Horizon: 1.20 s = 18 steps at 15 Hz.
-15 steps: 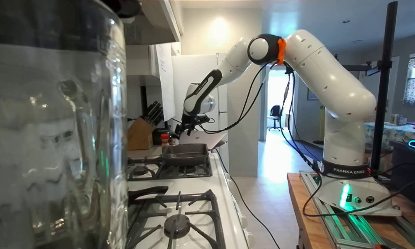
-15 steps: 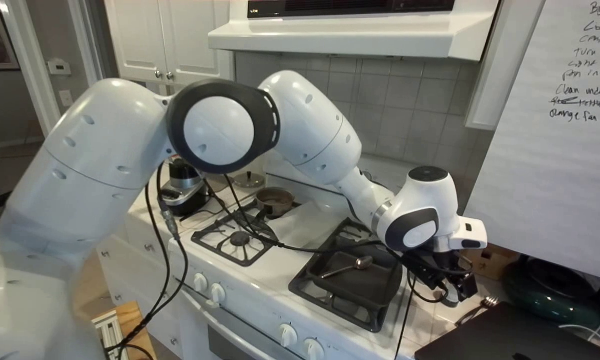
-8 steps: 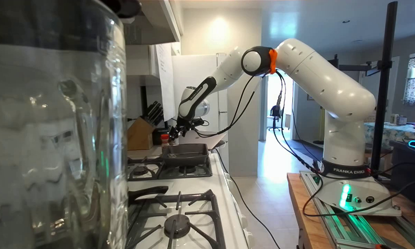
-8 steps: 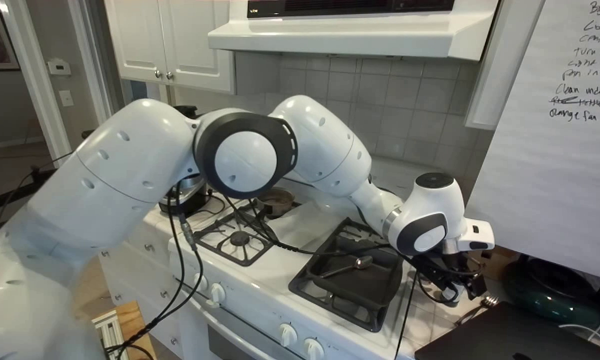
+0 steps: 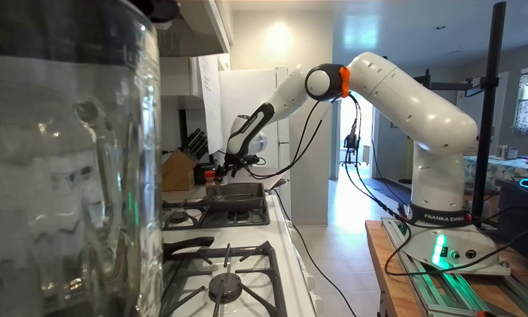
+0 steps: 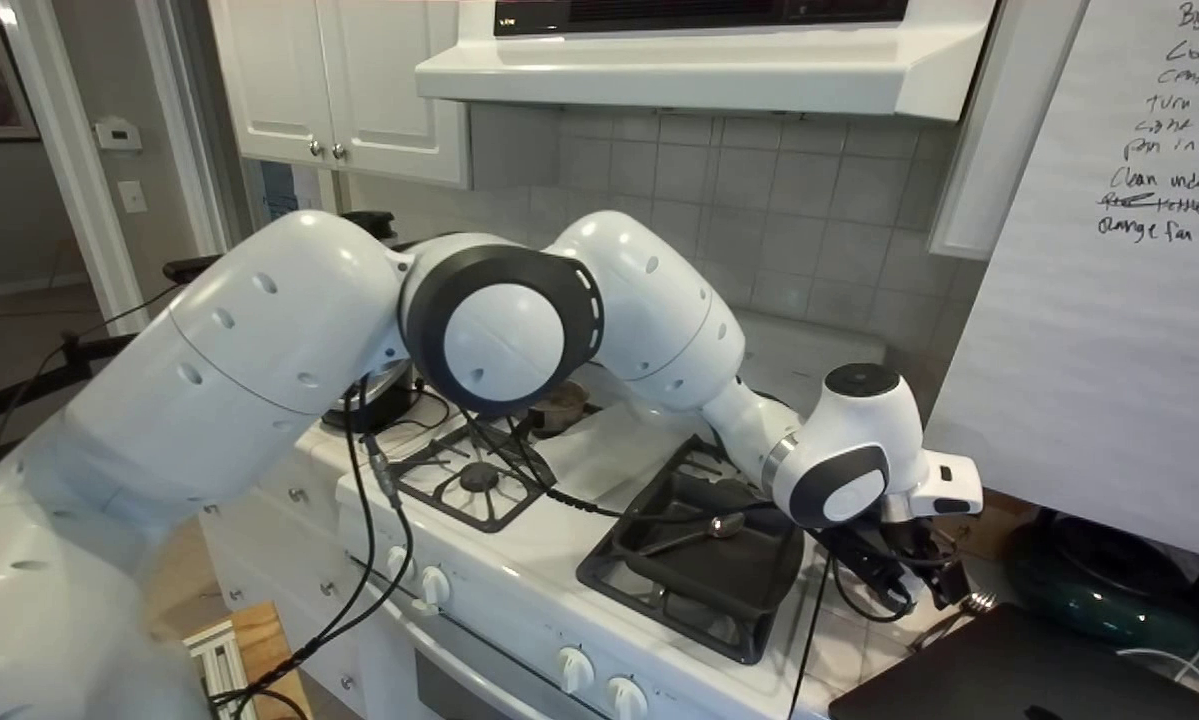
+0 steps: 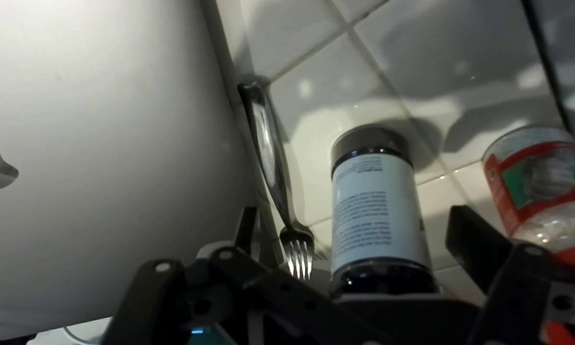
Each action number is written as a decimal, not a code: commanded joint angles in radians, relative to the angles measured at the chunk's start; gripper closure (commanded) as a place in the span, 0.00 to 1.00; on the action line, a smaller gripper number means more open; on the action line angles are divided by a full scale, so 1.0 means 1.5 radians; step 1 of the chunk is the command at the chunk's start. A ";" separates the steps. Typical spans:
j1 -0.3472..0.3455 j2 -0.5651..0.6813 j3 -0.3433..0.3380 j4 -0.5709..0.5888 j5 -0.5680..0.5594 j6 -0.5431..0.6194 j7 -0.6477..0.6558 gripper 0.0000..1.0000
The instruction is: Put some black pepper into the baking pan
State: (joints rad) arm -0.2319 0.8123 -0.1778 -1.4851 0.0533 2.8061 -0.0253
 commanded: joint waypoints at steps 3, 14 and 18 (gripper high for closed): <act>-0.016 0.023 0.019 0.012 0.003 0.061 0.008 0.00; -0.017 0.023 0.024 0.001 0.001 0.055 0.010 0.00; -0.016 0.027 0.020 0.002 0.000 0.050 0.013 0.29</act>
State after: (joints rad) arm -0.2487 0.8411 -0.1521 -1.4891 0.0535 2.8774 -0.0245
